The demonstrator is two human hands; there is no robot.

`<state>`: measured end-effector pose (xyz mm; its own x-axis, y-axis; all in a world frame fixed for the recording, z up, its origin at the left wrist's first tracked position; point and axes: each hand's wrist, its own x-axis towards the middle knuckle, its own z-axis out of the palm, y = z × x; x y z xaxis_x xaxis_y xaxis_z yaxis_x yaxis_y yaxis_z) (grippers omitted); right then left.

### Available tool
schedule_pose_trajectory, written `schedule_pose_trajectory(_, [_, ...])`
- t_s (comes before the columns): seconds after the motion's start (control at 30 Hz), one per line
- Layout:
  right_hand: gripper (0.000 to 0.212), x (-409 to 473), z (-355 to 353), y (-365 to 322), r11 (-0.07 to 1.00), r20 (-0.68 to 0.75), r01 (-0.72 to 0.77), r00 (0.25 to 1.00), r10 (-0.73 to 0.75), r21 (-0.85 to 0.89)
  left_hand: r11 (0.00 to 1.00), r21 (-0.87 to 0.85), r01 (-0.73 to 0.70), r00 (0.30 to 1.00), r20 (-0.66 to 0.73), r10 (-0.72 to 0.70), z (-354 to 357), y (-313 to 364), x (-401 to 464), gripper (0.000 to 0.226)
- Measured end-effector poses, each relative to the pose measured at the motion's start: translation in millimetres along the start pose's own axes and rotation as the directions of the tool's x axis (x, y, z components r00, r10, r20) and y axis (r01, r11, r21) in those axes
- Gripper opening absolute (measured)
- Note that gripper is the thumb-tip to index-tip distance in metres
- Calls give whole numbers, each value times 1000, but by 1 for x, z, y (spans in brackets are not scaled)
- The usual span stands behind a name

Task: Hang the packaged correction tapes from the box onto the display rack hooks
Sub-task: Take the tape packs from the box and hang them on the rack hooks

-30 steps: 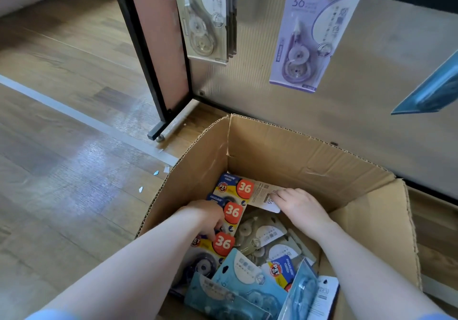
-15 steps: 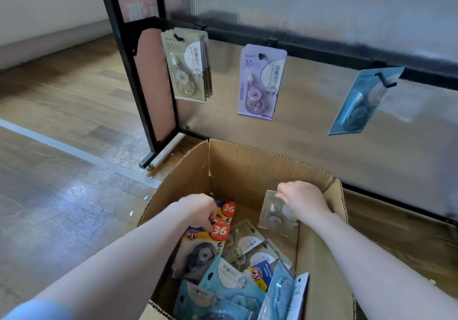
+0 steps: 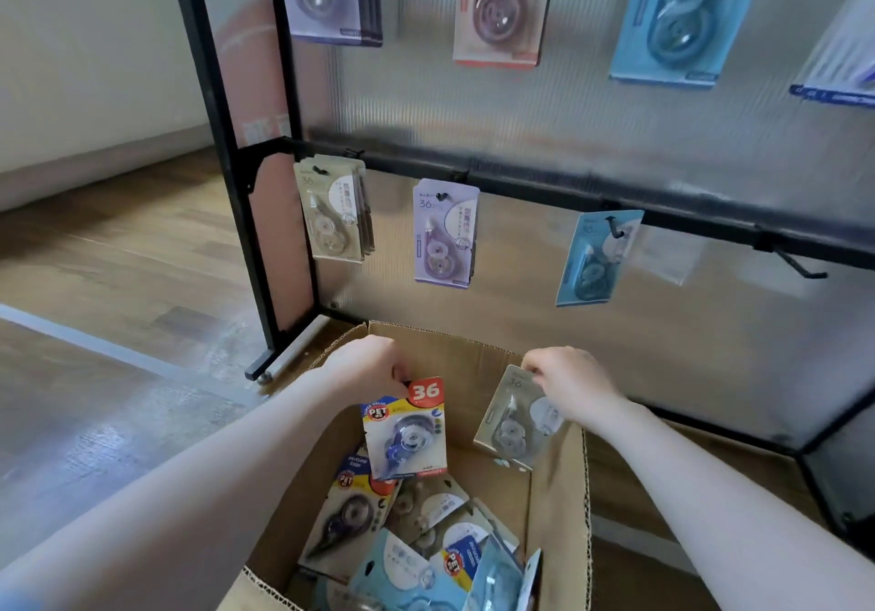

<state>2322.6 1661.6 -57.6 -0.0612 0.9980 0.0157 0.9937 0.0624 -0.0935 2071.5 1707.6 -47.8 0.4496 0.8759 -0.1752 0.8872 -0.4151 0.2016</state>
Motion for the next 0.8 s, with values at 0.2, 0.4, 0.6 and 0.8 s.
schedule_pose_trajectory(0.2, [16,-5,-50,1,999,-102,24,995,-20,39,1000,20,-5,994,-105,7,-36,16,-4,15])
schedule_pose_trajectory(0.4, [14,9,-83,-6,999,-149,24,989,-18,41,1000,9,5,986,-165,-4,-65,12,-11,14])
schedule_pose_trajectory(0.6, [15,34,-103,-28,997,-205,67,977,-57,42,999,21,27,977,-212,-22,-103,-5,-19,11])
schedule_pose_trajectory(0.8, [14,71,-124,-64,990,-226,140,966,-129,35,998,4,68,959,-277,-64,-136,-38,-32,15])
